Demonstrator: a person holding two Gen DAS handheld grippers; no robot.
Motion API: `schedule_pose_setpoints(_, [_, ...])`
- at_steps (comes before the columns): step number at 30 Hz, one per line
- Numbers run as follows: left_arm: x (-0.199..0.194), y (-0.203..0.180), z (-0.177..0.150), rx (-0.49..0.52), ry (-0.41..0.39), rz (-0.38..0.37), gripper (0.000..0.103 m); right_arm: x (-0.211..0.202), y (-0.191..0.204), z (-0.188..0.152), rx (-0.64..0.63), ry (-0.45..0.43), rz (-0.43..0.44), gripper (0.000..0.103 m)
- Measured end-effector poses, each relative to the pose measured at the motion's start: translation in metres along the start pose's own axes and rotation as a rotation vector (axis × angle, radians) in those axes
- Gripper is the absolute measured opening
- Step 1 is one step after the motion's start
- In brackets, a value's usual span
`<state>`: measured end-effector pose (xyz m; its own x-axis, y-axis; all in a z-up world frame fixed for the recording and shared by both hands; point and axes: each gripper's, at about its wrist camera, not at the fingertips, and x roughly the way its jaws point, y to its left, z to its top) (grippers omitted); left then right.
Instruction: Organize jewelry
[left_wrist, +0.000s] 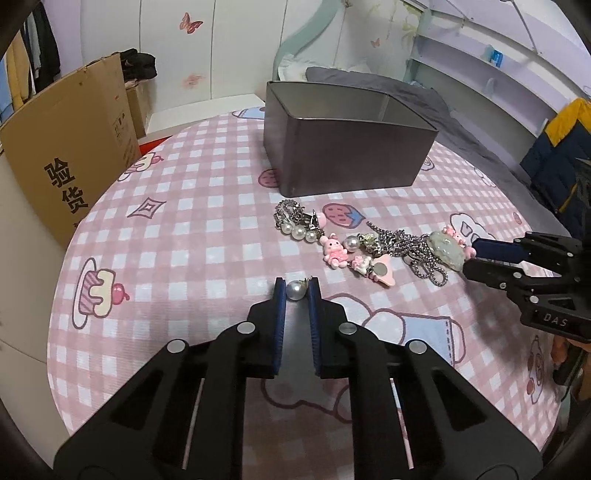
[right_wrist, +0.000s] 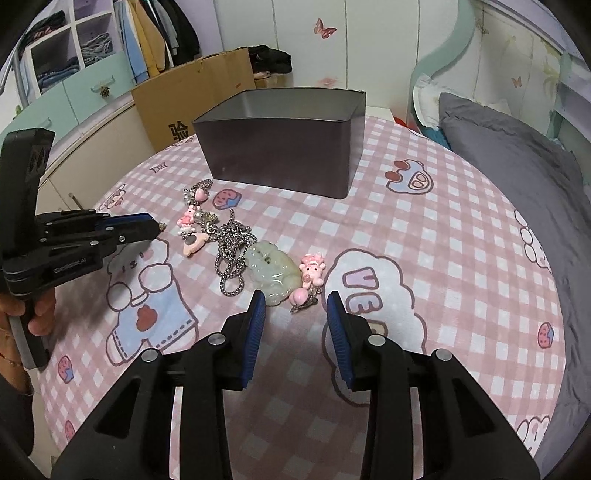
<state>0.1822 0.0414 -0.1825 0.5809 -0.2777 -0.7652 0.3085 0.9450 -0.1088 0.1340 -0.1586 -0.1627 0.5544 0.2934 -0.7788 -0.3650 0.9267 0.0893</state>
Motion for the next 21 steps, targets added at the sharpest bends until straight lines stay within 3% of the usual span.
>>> schedule_pose_setpoints(16, [-0.014, -0.005, 0.009, -0.015, -0.028, -0.087, 0.012, 0.003, -0.013, 0.005, -0.002, 0.000, -0.035, 0.029])
schedule_pose_setpoints(19, [-0.017, -0.009, 0.013, -0.008, -0.035, -0.102, 0.012, 0.007, -0.011, 0.009, -0.036, 0.007, -0.045, 0.024])
schedule_pose_setpoints(21, [-0.019, -0.010, 0.017, -0.009, -0.044, -0.119, 0.012, 0.009, -0.012, 0.011, -0.050, 0.009, -0.057, 0.014])
